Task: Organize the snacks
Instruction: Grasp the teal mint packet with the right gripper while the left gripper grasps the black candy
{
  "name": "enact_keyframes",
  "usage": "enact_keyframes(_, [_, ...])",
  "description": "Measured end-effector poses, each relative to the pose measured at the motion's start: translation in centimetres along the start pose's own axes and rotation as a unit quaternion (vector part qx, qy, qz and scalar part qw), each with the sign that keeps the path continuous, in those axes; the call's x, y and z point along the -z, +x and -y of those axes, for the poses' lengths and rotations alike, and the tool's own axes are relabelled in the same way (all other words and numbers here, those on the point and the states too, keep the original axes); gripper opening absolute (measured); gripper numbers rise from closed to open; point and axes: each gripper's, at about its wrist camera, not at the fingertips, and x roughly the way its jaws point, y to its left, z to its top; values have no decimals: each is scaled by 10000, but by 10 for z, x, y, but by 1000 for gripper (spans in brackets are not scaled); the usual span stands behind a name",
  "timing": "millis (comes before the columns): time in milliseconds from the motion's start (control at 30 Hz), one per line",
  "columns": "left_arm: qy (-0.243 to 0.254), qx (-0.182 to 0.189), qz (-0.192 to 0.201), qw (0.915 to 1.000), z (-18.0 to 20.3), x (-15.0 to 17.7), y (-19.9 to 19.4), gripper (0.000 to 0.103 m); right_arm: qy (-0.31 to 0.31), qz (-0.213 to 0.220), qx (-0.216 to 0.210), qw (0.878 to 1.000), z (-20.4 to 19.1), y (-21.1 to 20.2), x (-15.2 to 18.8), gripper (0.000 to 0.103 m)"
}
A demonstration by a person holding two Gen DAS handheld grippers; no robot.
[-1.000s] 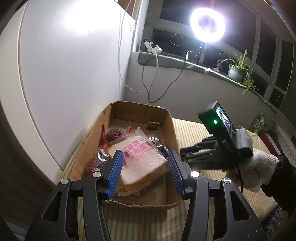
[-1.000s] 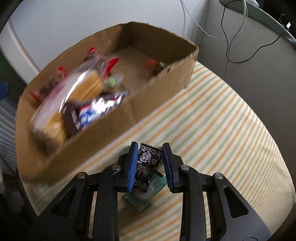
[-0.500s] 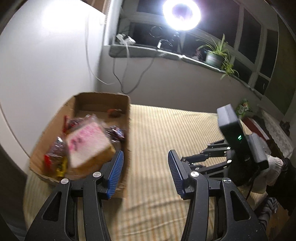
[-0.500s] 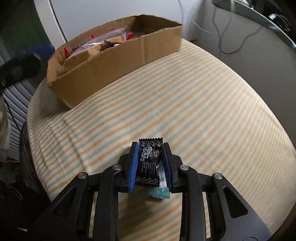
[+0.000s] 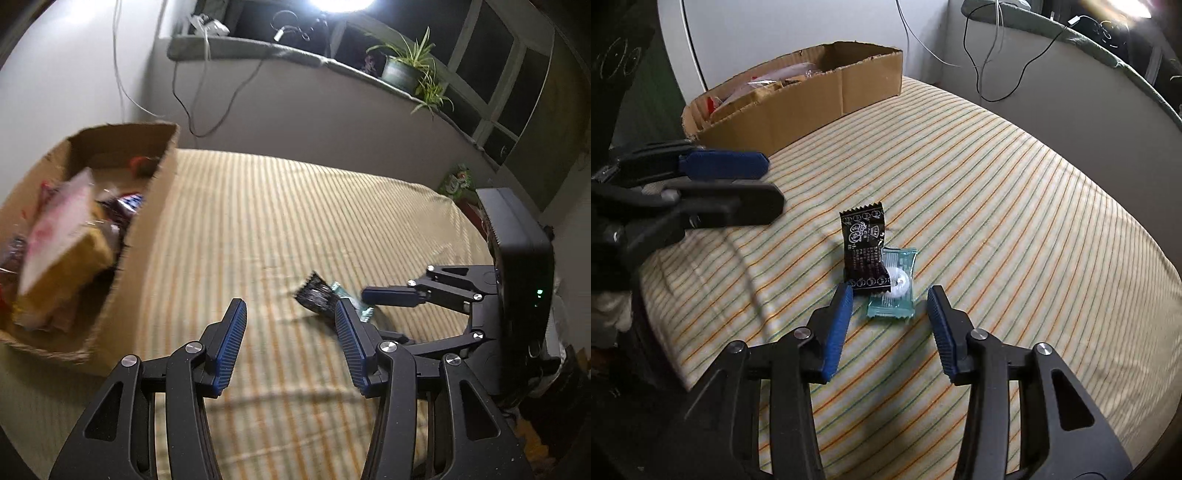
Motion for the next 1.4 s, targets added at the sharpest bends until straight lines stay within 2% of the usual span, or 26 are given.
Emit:
enact_keyframes(167, [58,101,-164,9998,10,-5,12,48,146,29,-6,9999,17,4,-3,44])
enact_keyframes(433, [459,-215,-248,9984,26,-6,34,48,112,74,56,9999,27,4,-1,44])
enact_keyframes(567, [749,-281,-209,9966,32,-18,42,48,92,120,-9,9999,29,6,-4,44])
enact_keyframes(633, [805,-214,-283,9961,33,-25,48,48,77,106,-20,9999,29,8,-7,43])
enact_keyframes(700, [638,36,-492,9967,28,-30,59,41,19,89,20,10000,28,8,-7,39])
enact_keyframes(733, [569,106,-583,9966,25,-31,63,34,-8,80,28,10000,28,7,-6,38])
enact_keyframes(833, [467,264,-828,9951,17,-28,72,29,-45,39,34,10000,29,5,-4,33])
enact_keyframes(1033, [630,368,-922,9931,16,-15,58,28,-250,-17,12,9997,30,2,-2,32])
enact_keyframes(1100, [762,315,-936,9922,19,-12,55,28,-385,-30,76,9992,29,1,-4,36])
enact_keyframes(1300, [1127,241,-849,9897,26,-6,44,42,-576,-24,18,9983,30,8,-14,41])
enact_keyframes(1367, [1363,183,-904,9864,31,-2,45,55,-574,-39,-20,9983,31,11,-16,42])
enact_keyframes(1400, [1528,79,-908,9840,34,1,46,55,-543,-28,-75,9985,33,12,-18,42])
